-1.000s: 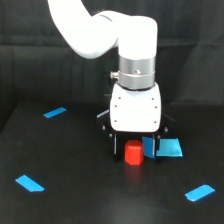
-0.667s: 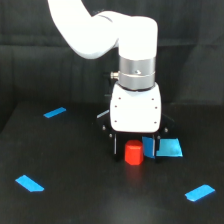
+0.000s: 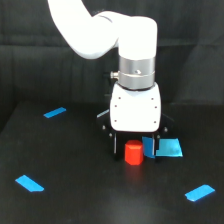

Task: Pick up the red object from the table

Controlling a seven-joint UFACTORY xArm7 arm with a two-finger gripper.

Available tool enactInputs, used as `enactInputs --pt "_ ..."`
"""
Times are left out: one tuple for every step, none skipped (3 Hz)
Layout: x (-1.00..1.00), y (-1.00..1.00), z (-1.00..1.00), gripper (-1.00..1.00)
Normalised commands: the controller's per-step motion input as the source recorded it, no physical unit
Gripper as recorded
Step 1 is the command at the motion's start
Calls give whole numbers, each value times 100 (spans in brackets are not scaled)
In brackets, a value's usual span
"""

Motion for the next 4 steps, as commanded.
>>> enactInputs --pt "-4 6 6 26" --pt "-2 4 -10 2" --pt "-8 -4 8 -2" --pt "-3 4 -6 -37"
